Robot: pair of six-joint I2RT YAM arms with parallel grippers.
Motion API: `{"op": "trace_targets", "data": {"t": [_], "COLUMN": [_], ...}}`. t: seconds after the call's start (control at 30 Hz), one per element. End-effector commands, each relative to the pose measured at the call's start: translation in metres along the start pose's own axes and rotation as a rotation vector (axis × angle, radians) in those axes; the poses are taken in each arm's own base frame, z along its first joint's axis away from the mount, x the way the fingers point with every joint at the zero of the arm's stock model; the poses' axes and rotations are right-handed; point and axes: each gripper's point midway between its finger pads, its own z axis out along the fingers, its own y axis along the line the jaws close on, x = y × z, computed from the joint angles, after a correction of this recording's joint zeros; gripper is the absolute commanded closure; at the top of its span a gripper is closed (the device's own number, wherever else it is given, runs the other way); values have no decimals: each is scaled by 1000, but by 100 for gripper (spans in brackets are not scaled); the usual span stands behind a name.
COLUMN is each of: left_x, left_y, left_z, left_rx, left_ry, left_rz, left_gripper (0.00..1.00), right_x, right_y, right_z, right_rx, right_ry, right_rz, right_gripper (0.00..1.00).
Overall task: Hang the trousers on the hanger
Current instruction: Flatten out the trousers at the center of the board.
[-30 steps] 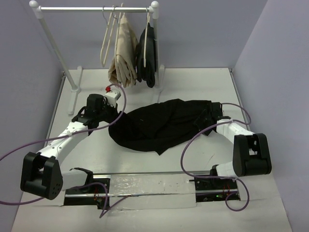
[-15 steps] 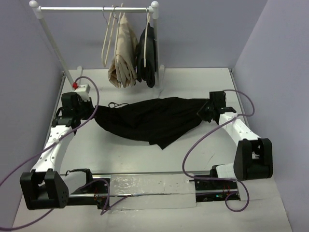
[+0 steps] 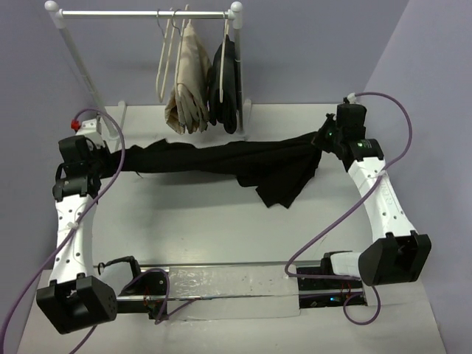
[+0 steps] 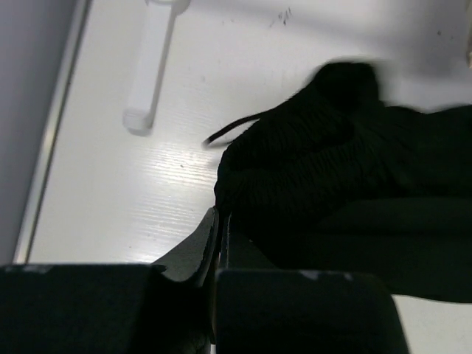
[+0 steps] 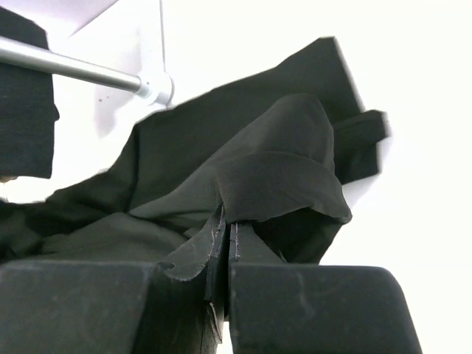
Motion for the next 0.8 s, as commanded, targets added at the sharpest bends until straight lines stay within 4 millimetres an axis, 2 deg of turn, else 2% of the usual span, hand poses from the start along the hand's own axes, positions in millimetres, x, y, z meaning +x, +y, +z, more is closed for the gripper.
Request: {"op": "trace_targets", "data": {"t": [0.0,0.07,0.13,0.17,0.3,0.33,0.4,0.47,0.63,0.73,0.77], "left_x": [-53,-65,-84,-100,-134,-137,-148,-148,-149,-148,-146], "left_y": [28,36,44,49,57,61,63,68,73,78,76], "left_z": [-24,-34,-51,-65,-104,-110,-127,-138,-166,-174,-168], "left_rx": [-126,-171,-213,-243,-309,-333,-360,-396,-450,-486,-470], "left_ry": [-121,-144,-176,-208,-302,-305,-336,-329,-339,-341,-334], "left_rz": [8,15,18,18,80,86,113,123,152,150,151], "left_gripper": [100,100,100,100,100,100,100,100,100,100,100], "right_x": [-43,-56,-59,-65,-80,-89,-92,-99,-84,-74,-72], "right_y": [-6,0,3,6,14,17,19,27,36,28,28], "right_z": [-42,-57,-71,-82,-117,-129,-144,-163,-191,-190,-187], "right_rx": [66,52,43,37,20,15,10,-22,-98,-77,-78], "right_ry": [-140,-179,-184,-194,-246,-278,-294,-322,-297,-266,-256], "right_rz": [-115,-146,-188,-211,-268,-276,-311,-325,-305,-301,-300], "right_gripper": [100,100,100,100,100,100,100,100,100,100,100]}}
